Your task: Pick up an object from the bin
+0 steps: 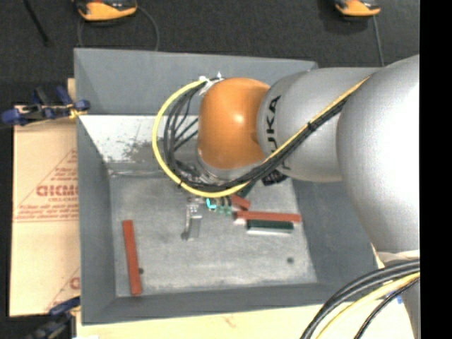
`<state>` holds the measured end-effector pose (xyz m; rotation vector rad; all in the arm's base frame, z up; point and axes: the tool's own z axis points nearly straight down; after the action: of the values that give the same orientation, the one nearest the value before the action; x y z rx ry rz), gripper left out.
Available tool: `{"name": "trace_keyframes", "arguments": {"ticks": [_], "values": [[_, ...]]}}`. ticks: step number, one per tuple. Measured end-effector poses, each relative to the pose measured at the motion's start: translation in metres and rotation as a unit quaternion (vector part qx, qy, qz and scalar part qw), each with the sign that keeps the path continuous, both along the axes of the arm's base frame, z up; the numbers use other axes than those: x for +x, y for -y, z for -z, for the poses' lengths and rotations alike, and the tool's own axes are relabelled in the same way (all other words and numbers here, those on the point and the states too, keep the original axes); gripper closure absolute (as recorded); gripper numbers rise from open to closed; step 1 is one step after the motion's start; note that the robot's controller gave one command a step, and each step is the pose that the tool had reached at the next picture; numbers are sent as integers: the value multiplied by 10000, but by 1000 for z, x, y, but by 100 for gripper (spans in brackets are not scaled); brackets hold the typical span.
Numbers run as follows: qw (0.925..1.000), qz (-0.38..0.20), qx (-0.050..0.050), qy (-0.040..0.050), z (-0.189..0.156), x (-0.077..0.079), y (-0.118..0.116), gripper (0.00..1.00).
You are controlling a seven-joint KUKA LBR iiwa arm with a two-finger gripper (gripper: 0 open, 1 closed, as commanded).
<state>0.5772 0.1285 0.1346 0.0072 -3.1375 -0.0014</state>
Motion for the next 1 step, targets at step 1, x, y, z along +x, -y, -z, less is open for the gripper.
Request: {"name": "trace_keyframes", "arguments": {"ticks": [1], "values": [[9994, 356, -16, 50, -18, 7, 76, 0]]}}
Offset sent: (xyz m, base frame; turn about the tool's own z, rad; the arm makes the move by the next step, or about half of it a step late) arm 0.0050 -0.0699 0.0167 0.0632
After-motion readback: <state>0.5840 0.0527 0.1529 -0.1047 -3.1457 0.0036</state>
